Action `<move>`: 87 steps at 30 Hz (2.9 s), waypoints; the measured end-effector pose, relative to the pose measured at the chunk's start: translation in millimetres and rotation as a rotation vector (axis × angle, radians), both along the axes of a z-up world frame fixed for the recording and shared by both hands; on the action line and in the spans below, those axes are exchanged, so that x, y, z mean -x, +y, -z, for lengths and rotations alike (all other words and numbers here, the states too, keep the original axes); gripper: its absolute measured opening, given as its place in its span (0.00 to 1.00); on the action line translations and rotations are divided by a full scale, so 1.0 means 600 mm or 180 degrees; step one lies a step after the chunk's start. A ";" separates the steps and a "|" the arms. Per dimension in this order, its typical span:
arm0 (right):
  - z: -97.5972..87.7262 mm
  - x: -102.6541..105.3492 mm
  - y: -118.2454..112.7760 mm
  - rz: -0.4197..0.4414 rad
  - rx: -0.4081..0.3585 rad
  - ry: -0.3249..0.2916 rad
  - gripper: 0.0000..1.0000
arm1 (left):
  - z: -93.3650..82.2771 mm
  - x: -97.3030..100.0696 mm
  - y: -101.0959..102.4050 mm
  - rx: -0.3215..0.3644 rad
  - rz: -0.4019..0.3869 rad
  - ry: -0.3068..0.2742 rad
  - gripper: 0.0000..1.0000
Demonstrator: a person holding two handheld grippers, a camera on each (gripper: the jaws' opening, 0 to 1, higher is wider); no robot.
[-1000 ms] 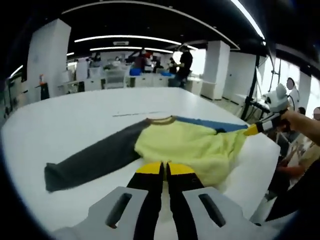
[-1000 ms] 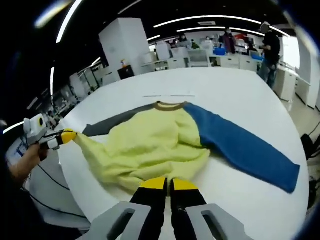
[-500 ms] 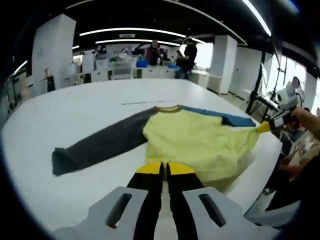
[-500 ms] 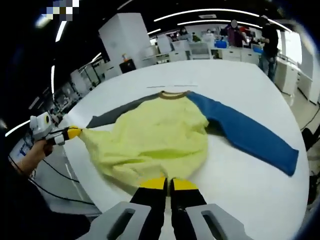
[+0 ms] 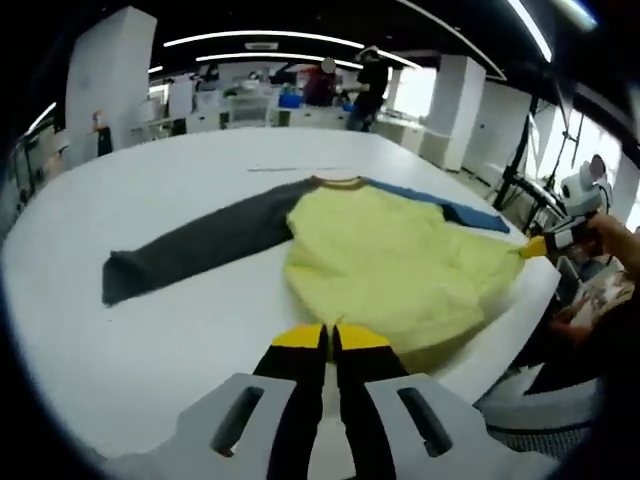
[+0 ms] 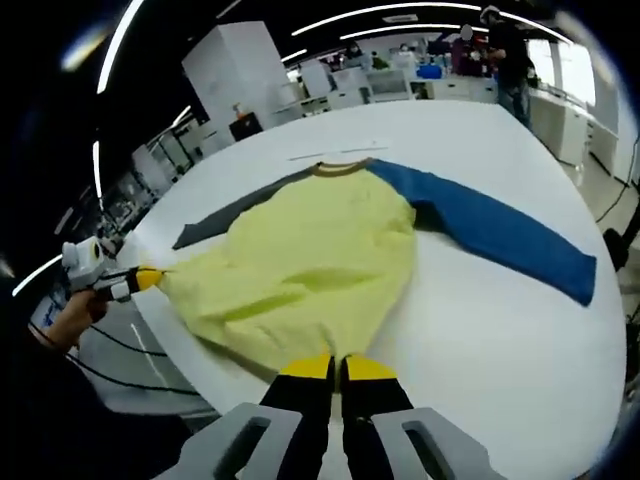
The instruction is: Fold the garment on the visible template until the final outline fits inside the template.
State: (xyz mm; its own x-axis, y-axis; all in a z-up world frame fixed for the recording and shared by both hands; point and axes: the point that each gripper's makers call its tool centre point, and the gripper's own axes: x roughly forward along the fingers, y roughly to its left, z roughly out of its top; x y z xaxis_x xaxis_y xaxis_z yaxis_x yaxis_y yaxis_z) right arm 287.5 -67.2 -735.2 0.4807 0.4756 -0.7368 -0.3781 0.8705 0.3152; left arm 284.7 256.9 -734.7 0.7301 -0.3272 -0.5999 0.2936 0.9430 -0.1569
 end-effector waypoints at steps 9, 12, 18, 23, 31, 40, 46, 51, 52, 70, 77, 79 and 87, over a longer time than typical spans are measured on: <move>0.024 0.029 -0.023 0.0157 0.0046 0.0170 0.00 | 0.045 0.032 0.007 0.0067 -0.0145 0.0327 0.01; 0.036 0.035 -0.028 0.0198 0.0077 0.0234 0.00 | 0.056 0.040 0.006 0.0033 -0.0132 0.0395 0.01; 0.068 0.047 -0.032 0.0269 0.0089 0.0368 0.00 | 0.084 0.057 0.003 -0.0110 -0.0082 0.0553 0.01; 0.092 0.055 -0.036 0.0247 0.0182 0.0397 0.00 | 0.095 0.062 0.004 -0.0123 -0.0094 0.0603 0.01; 0.110 0.062 -0.038 0.0194 0.0332 0.0426 0.00 | 0.104 0.067 0.006 -0.0254 -0.0045 0.0666 0.01; 0.113 0.060 -0.040 0.0211 0.0330 0.0419 0.00 | 0.112 0.072 0.012 -0.0332 -0.0030 0.0734 0.02; 0.112 0.062 -0.040 0.0197 0.0325 0.0429 0.00 | 0.112 0.074 0.016 -0.0325 -0.0042 0.0776 0.05; 0.102 0.059 -0.036 0.0167 0.0263 0.0406 0.05 | 0.107 0.074 0.018 -0.0318 -0.0001 0.0735 0.15; 0.097 0.057 -0.035 0.0146 0.0252 0.0365 0.10 | 0.103 0.072 0.018 -0.0280 -0.0008 0.0701 0.18; 0.038 0.001 -0.041 0.0218 0.0102 -0.0166 0.68 | 0.035 0.021 -0.013 -0.0016 0.0258 -0.0065 0.58; 0.016 -0.032 -0.071 0.0375 0.0108 -0.0291 0.80 | 0.016 0.001 -0.018 0.0032 0.0391 -0.0284 0.78; 0.006 -0.044 -0.078 0.0429 0.0081 -0.0341 0.81 | 0.010 -0.004 -0.020 0.0092 0.0409 -0.0340 0.81; -0.008 -0.092 -0.122 0.0638 0.0045 -0.0441 0.87 | -0.018 -0.021 -0.040 0.0147 0.0638 -0.0611 0.93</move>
